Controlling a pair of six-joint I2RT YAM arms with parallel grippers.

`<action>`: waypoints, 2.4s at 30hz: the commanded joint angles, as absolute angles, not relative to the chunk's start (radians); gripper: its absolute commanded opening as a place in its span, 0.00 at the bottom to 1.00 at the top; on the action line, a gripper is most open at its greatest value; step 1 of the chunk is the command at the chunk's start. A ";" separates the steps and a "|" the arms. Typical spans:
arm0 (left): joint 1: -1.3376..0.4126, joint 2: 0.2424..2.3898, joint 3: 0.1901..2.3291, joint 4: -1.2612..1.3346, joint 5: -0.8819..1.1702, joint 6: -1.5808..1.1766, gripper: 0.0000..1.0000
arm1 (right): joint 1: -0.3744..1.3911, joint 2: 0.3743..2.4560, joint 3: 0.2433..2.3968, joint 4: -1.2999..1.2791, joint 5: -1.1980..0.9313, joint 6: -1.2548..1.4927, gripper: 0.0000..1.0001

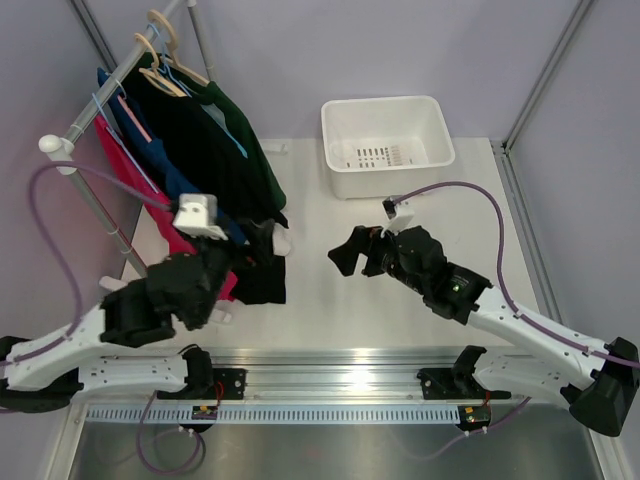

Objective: Remove the t-shirt from the hanger

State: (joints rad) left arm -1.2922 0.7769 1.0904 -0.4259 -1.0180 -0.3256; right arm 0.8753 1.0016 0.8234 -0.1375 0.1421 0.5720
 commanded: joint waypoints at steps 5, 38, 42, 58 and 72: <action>-1.296 0.712 1.319 -0.828 -1.336 -0.417 0.89 | 0.877 1.037 0.848 -0.112 0.074 0.532 0.99; -0.782 0.913 1.155 -0.808 -1.404 -0.588 0.61 | 0.877 1.016 0.871 -0.173 0.080 0.538 0.99; -0.729 0.952 1.157 -0.781 -1.390 -0.584 0.60 | 0.877 1.014 0.879 -0.189 0.086 0.543 0.99; -0.627 0.963 1.172 -0.686 -1.368 -0.456 0.00 | 0.877 1.011 0.884 -0.209 0.098 0.549 1.00; -0.624 0.904 1.310 -0.681 -1.355 -0.302 0.00 | 0.877 1.012 0.885 -0.212 0.109 0.549 0.99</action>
